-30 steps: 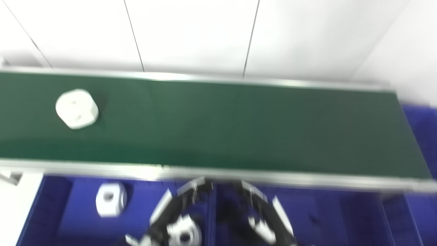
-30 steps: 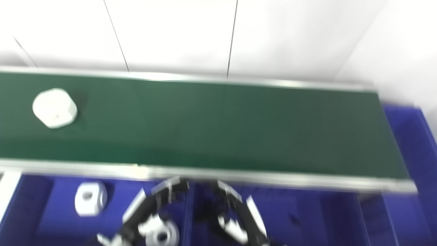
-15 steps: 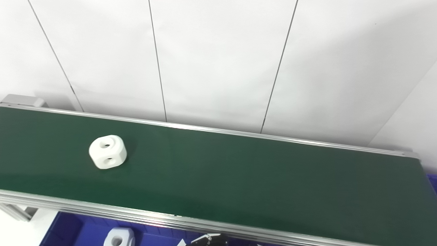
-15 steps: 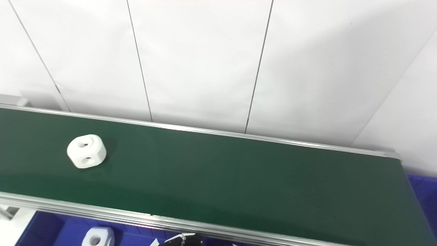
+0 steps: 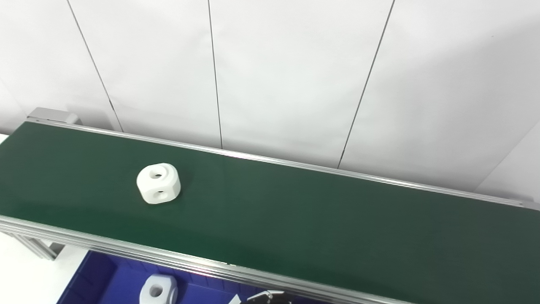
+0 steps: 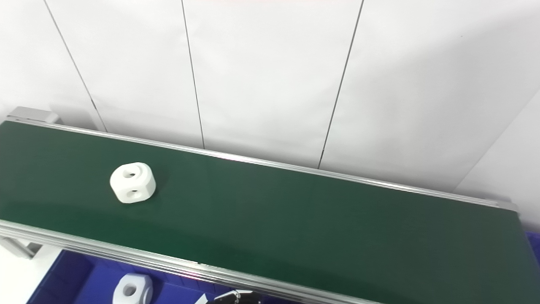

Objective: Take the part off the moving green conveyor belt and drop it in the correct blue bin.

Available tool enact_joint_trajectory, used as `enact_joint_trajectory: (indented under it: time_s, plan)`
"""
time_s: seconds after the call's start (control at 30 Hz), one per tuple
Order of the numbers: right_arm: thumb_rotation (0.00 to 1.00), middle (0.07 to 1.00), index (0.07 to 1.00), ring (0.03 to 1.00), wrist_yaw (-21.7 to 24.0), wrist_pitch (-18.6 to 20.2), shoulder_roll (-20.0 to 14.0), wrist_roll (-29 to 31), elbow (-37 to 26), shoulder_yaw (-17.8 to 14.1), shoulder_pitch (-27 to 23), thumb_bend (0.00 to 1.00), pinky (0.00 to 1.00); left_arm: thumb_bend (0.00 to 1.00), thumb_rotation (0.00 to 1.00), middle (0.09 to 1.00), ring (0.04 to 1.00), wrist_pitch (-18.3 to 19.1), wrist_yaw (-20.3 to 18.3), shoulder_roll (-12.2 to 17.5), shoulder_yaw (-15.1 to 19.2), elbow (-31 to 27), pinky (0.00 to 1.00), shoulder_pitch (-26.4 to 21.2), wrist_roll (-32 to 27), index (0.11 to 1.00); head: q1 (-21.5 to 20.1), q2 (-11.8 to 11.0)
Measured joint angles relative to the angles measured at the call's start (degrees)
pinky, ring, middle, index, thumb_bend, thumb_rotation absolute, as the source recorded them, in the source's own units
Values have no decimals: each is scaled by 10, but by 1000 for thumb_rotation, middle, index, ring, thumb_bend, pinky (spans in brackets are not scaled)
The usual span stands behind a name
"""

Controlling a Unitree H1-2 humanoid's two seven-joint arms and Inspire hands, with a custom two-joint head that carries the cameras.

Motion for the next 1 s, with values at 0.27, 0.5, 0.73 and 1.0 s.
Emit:
enact_joint_trajectory:
  time_s: [0.27,0.5,0.73,1.0]
  plan:
    - [943,879,846,842,4,0,0,0,-2,-5,1,905,751,848,827,770,770,2,26,24,-34,-39,702,0,26,770,4,3]
    - [951,872,844,834,8,0,0,-3,-3,-7,2,915,733,845,757,770,765,3,56,43,-67,-130,714,0,43,754,-2,1]
    - [921,865,839,845,18,0,3,1,-2,-10,-1,880,749,913,744,746,743,3,76,78,-45,-239,689,-15,66,725,-15,0]
    - [923,866,835,832,18,0,6,-2,-1,-7,-3,888,721,897,734,761,757,2,79,77,56,-281,706,-68,118,749,-28,0]
